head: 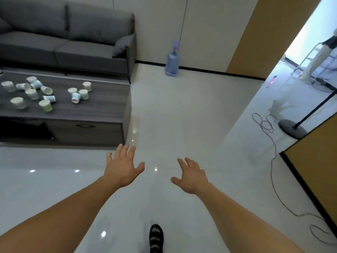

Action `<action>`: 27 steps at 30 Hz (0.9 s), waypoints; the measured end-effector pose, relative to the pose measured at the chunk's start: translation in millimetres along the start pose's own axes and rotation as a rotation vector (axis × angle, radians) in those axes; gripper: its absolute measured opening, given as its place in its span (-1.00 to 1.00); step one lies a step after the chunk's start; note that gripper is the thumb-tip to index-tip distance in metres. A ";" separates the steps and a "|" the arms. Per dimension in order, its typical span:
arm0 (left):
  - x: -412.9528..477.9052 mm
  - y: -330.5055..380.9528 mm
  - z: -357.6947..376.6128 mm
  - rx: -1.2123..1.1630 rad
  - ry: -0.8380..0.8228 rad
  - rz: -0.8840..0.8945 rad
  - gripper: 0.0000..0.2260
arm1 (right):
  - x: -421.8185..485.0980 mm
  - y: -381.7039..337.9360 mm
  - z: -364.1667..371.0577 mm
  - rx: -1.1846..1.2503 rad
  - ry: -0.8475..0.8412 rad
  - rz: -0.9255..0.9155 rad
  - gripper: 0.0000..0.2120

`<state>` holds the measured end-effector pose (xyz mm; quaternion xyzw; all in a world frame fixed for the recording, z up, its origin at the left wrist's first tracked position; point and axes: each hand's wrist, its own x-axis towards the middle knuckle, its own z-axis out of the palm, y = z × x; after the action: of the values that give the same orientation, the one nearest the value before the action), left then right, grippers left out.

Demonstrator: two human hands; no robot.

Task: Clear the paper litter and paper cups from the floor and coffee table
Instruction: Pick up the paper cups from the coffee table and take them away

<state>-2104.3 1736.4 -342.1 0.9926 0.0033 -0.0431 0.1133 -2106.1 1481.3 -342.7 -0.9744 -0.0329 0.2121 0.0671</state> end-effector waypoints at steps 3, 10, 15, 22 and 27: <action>33.7 -47.4 -23.4 -0.005 0.033 -0.115 -0.32 | 63.4 -40.3 -22.0 -0.019 -0.008 -0.090 -0.18; 83.3 -159.2 -60.9 -0.013 0.088 -0.346 -0.33 | 180.2 -163.0 -70.4 -0.117 -0.018 -0.322 -0.19; 124.2 -253.7 -69.0 -0.042 0.110 -0.459 -0.32 | 249.7 -272.3 -81.7 -0.186 0.000 -0.454 -0.19; 181.8 -380.4 -99.8 -0.036 0.055 -0.465 -0.31 | 322.0 -405.6 -87.2 -0.178 -0.025 -0.455 -0.17; 228.8 -443.6 -116.6 -0.028 0.026 -0.473 -0.30 | 369.5 -470.2 -96.6 -0.159 -0.063 -0.440 -0.16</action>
<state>-1873.8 2194.1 -348.4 0.9629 0.2380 -0.0558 0.1140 -1747.1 1969.2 -338.8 -0.9388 -0.2632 0.2196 0.0339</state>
